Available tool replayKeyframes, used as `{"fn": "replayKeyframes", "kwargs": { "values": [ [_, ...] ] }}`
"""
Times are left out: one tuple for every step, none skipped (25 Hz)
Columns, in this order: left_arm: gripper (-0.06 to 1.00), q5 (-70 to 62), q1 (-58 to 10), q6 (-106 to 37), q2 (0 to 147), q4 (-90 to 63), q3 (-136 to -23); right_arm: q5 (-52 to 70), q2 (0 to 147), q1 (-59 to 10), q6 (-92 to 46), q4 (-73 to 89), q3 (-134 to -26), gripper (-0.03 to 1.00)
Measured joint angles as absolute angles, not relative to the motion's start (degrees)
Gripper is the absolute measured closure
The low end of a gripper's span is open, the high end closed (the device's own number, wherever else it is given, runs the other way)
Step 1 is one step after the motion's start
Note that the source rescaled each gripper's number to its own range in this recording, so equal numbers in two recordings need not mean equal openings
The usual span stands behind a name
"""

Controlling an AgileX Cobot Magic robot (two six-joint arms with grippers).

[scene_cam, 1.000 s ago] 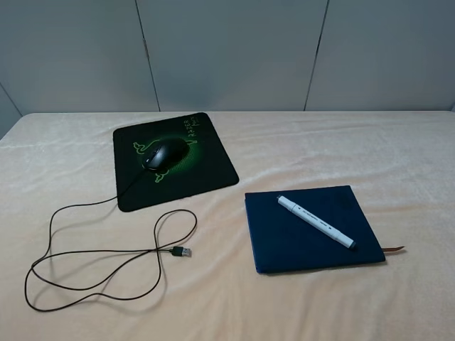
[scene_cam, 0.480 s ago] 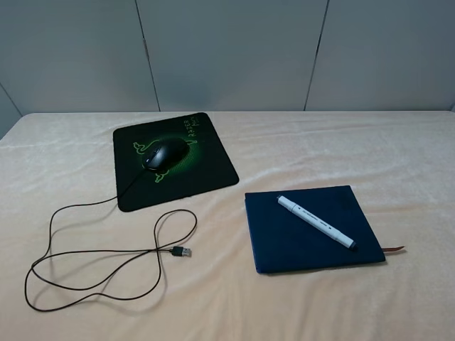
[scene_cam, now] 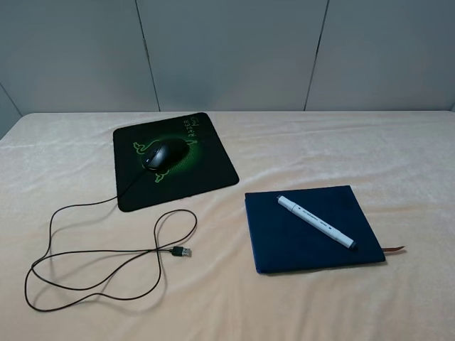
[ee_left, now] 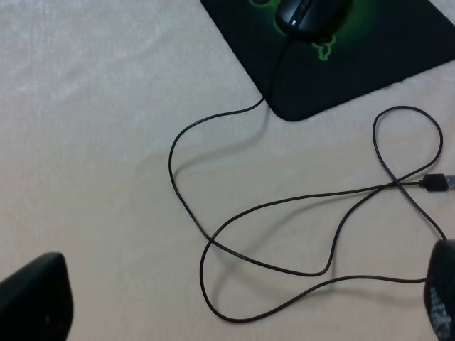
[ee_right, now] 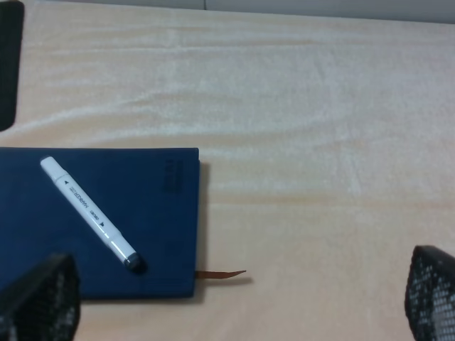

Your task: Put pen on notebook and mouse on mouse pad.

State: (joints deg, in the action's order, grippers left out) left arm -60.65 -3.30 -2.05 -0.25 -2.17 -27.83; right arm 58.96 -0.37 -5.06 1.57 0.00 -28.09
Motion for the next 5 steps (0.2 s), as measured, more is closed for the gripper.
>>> {"fn": "replayKeyframes", "kwargs": {
  "values": [
    [-0.05, -60.7, -3.3, -2.1, -0.2, -2.2, -27.8, 59.0, -0.4, -5.1, 1.6, 0.0, -28.1, -0.03],
    [-0.05, -60.7, -3.3, -2.1, -0.2, -2.2, -27.8, 59.0, -0.4, -5.1, 1.6, 0.0, -28.1, -0.03],
    [-0.05, -60.7, -3.3, -2.1, -0.2, -2.1, -27.8, 59.0, -0.4, -5.1, 1.6, 0.0, -28.1, -0.03],
    [-0.05, -60.7, -3.3, -2.1, -0.2, -2.1, -27.8, 59.0, -0.4, -5.1, 1.6, 0.0, -28.1, -0.03],
    [-0.05, -60.7, -3.3, -2.1, -0.2, -2.1, -27.8, 59.0, -0.4, -5.1, 1.6, 0.0, -28.1, -0.03]
  ]
}}
